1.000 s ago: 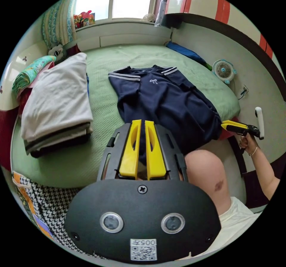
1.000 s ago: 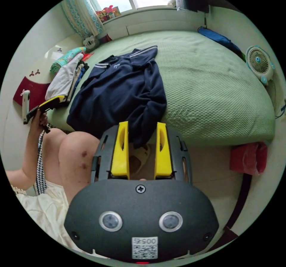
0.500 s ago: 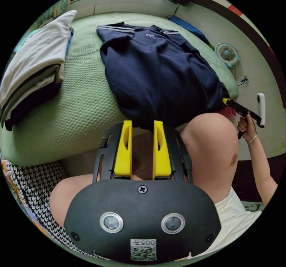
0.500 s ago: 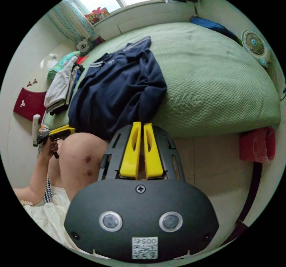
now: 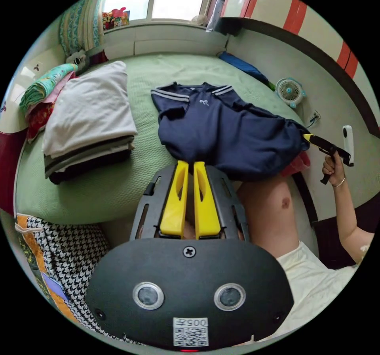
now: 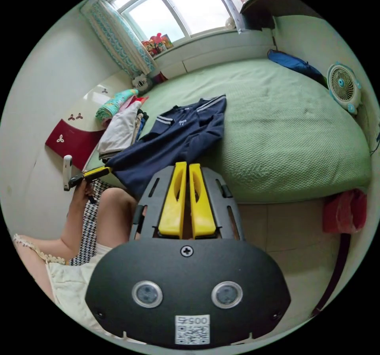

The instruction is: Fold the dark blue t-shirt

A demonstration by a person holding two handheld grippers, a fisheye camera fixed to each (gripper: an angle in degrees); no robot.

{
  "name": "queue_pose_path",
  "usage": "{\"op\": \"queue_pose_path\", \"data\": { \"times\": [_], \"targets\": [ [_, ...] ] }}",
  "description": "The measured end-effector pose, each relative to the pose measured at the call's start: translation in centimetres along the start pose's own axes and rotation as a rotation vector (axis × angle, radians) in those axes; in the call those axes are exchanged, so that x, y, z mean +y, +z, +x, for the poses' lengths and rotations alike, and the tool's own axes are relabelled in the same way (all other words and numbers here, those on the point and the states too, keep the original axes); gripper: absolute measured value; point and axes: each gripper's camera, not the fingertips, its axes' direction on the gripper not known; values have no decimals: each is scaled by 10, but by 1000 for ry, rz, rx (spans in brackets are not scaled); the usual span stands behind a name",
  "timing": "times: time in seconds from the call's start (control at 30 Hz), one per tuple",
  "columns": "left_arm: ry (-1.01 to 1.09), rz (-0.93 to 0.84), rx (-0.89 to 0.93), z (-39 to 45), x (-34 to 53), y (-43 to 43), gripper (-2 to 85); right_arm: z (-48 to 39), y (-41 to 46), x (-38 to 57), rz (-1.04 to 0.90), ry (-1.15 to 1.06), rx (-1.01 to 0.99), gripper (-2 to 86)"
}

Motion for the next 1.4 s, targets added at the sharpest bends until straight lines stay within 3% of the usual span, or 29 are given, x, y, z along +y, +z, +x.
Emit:
{"op": "queue_pose_path", "data": {
  "times": [0.33,0.73,1.13,1.3,1.4],
  "targets": [
    [17,-41,128,-18,47,-53,29,-3,-49,65,-45,53,-78,-16],
    [14,-139,143,-35,30,-24,37,5,-45,78,-57,124,-5,-16],
    [4,-147,165,-87,-45,9,37,15,-8,-7,-22,145,8,-15],
    [-28,-161,183,-126,-139,37,40,3,31,-124,44,40,134,-11],
    [-104,-164,193,-155,-202,71,51,10,82,-202,4,96,166,9]
  ]
}}
